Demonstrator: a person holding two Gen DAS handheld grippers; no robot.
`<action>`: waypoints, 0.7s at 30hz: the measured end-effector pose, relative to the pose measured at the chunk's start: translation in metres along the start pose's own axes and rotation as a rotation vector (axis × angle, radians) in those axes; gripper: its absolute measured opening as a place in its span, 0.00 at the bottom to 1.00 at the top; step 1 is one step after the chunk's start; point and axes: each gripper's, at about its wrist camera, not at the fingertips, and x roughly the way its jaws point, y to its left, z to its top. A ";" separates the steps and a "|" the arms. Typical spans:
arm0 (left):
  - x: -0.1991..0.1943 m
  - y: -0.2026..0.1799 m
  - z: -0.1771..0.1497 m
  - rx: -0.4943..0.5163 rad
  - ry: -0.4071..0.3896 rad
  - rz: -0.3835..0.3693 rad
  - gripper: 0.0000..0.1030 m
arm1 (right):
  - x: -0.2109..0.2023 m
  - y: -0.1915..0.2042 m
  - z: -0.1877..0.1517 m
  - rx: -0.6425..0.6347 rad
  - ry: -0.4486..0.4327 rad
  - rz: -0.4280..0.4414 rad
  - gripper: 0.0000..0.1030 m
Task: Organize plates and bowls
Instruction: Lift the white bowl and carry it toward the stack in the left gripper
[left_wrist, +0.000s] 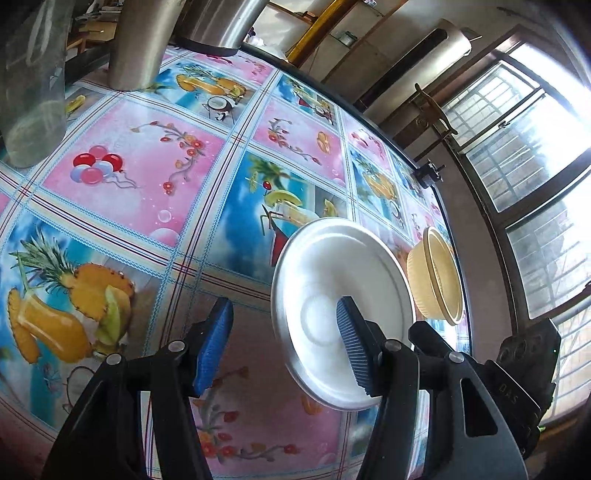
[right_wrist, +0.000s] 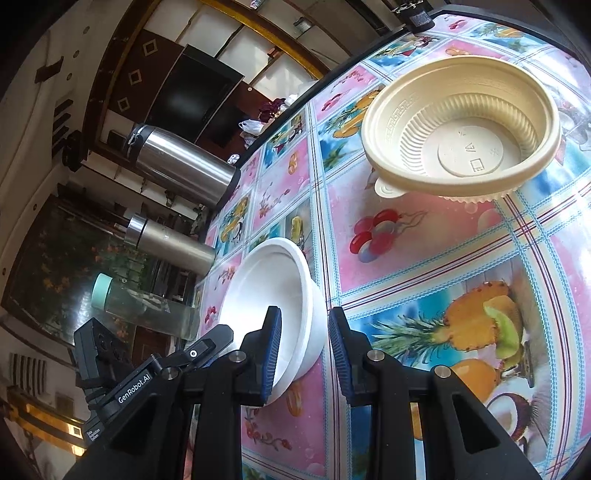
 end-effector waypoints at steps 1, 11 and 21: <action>0.001 0.001 0.000 -0.002 -0.002 -0.005 0.55 | 0.000 0.000 0.000 0.000 -0.006 -0.003 0.29; 0.002 0.008 0.002 -0.008 -0.021 0.002 0.45 | 0.000 -0.006 -0.001 0.015 -0.019 -0.003 0.29; 0.001 0.012 0.001 -0.014 -0.032 0.011 0.23 | 0.000 -0.007 -0.003 0.006 -0.038 -0.020 0.29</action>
